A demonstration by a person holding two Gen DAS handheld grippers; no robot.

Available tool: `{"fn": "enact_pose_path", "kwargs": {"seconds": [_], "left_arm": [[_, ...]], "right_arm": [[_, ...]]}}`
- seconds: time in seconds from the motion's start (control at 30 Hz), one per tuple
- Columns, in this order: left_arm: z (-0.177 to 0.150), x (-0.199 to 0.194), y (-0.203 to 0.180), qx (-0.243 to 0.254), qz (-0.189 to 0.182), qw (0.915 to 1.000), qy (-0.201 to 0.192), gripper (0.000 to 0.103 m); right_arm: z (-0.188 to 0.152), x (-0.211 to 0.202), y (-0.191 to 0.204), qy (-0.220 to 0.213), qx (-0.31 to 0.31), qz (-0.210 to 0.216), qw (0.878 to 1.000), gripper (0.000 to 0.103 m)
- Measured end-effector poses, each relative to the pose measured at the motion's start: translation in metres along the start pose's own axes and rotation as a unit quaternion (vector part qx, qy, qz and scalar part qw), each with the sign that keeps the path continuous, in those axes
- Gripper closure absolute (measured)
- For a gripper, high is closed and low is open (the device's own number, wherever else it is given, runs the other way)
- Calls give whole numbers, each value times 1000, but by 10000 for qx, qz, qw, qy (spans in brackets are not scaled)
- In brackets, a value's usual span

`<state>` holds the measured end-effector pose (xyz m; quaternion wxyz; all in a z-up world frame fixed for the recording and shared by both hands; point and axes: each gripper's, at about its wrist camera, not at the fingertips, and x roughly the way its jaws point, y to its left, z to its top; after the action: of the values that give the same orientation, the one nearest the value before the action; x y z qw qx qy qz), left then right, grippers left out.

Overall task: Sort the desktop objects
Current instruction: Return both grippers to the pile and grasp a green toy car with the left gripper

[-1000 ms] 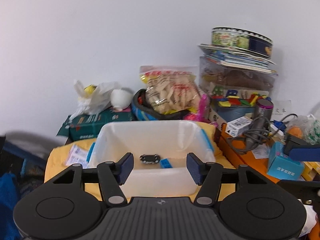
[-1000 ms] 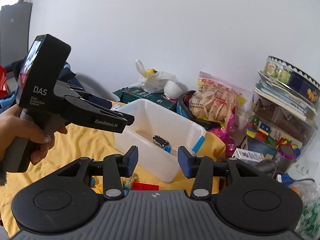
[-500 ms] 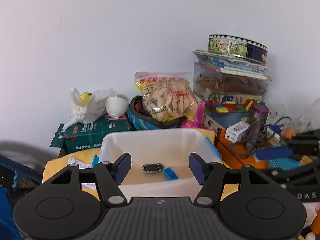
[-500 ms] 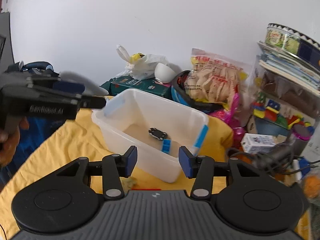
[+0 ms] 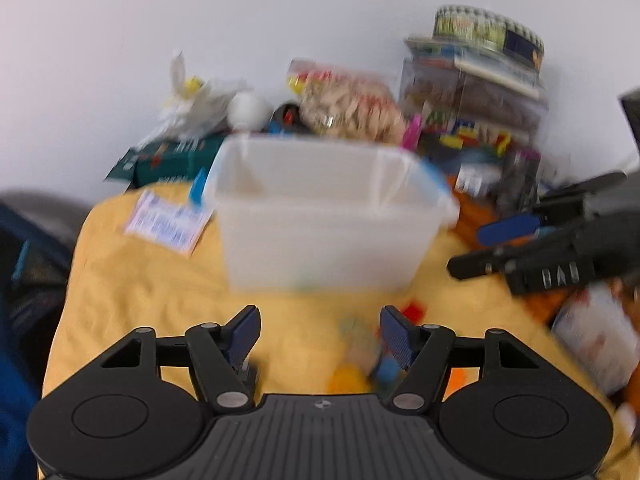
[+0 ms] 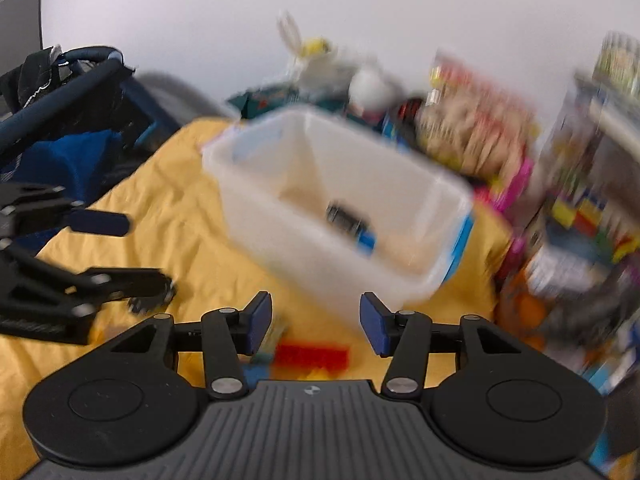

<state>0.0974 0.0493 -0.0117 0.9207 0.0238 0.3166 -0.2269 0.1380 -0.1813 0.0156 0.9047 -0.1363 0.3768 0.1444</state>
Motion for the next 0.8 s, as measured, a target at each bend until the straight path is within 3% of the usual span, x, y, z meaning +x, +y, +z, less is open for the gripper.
{"fn": "enact_pose_path", "kwargs": {"seconds": [0.2,0.33,0.4,0.47,0.53,0.63,0.8], "left_arm": [[-65,-12,-26,325,256,9982,436,33],[-89,-7,-49,586,86,9956,721,33],[-97,-4,-58,750,125,9938,810,33],[-100,-4,-63,829,121,9930,833,33],[-102,-5,-66,880,46,9926,837,33],[-103,-6,-70,1032,217,9913,783,33],[-90,-5,-55,849,481,9925,731,33]], "right_arm": [[-62,15,0,550,191,516,9970,51],[-88,16,17,577,-948,414,9930,54],[-95,23,21,565,-1386,483,9876,64],[-97,33,22,543,-1748,805,9798,71],[-97,42,28,359,-2246,913,9695,71],[-89,58,39,324,-2831,1095,9523,71],[-81,83,56,538,-3417,1481,9265,66]]}}
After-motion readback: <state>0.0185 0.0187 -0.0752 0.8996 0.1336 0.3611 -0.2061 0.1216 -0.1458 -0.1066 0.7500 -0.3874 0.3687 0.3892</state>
